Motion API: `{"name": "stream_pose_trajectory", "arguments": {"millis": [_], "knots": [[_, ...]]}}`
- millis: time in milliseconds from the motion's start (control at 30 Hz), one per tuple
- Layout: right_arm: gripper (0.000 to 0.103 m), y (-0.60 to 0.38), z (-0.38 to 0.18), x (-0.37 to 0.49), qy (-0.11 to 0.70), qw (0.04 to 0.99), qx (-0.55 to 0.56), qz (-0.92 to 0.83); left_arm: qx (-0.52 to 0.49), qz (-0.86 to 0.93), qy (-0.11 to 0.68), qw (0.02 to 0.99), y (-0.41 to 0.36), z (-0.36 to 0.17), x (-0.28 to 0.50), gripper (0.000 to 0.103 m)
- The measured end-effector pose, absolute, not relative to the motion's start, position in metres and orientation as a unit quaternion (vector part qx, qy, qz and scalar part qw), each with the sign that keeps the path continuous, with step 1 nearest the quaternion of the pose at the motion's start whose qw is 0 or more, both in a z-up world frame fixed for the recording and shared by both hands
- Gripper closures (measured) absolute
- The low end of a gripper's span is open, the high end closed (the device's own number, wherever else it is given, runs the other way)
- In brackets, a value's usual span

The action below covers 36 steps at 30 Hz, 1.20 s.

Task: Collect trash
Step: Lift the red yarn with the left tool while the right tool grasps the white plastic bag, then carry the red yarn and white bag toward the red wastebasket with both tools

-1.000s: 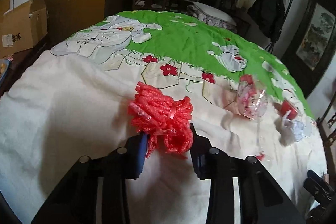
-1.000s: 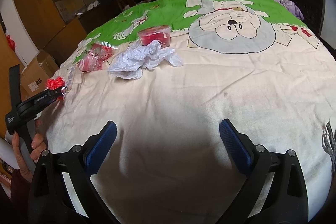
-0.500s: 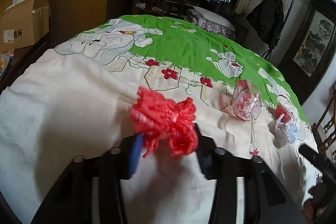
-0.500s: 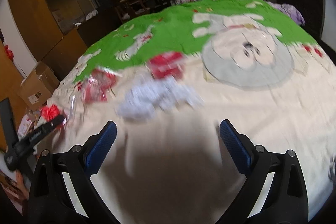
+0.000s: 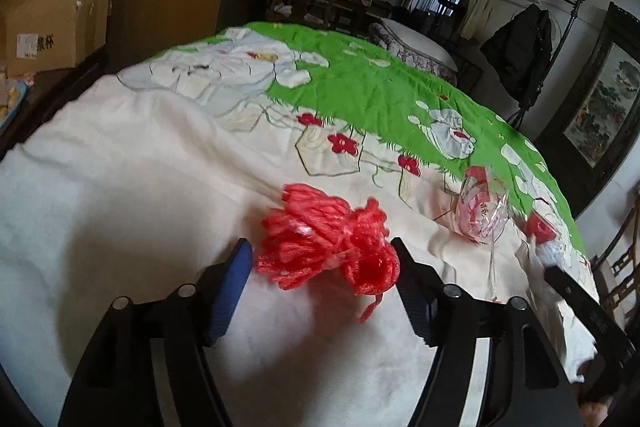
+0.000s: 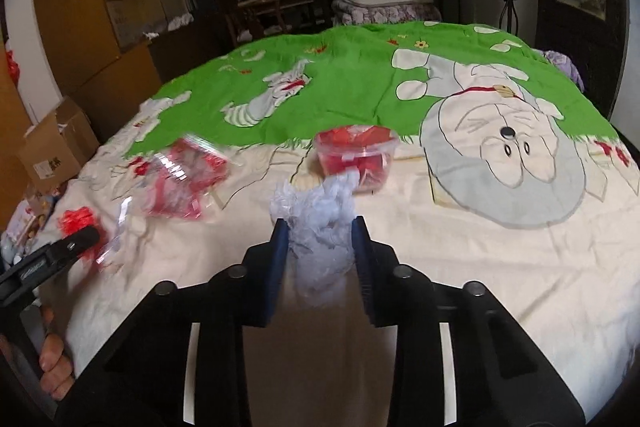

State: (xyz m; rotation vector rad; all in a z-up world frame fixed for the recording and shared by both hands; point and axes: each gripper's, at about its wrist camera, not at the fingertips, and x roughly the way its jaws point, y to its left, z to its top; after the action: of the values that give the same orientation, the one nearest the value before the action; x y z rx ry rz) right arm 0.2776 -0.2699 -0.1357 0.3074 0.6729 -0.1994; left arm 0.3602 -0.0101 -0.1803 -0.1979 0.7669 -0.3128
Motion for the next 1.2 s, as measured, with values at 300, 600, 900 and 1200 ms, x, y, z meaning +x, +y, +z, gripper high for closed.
{"name": "stream_pose_trajectory", "arguments": {"millis": [300, 600, 900, 1200], "knots": [[0.067, -0.28, -0.149, 0.273, 0.354, 0.911, 0.198, -0.076, -0.058, -0.137, 0.358, 0.922, -0.021, -0.177, 0.356, 0.014], [0.054, -0.283, -0.151, 0.271, 0.353, 0.909, 0.211, -0.072, -0.026, -0.116, 0.39, 0.913, -0.031, -0.186, 0.368, 0.015], [0.049, -0.287, -0.15, 0.267, 0.337, 0.911, 0.225, -0.071, -0.043, -0.161, 0.382, 0.909, -0.03, -0.186, 0.365, 0.07], [0.064, -0.286, -0.149, 0.268, 0.33, 0.915, 0.222, -0.07, -0.048, -0.175, 0.362, 0.914, -0.031, -0.18, 0.358, 0.072]]}}
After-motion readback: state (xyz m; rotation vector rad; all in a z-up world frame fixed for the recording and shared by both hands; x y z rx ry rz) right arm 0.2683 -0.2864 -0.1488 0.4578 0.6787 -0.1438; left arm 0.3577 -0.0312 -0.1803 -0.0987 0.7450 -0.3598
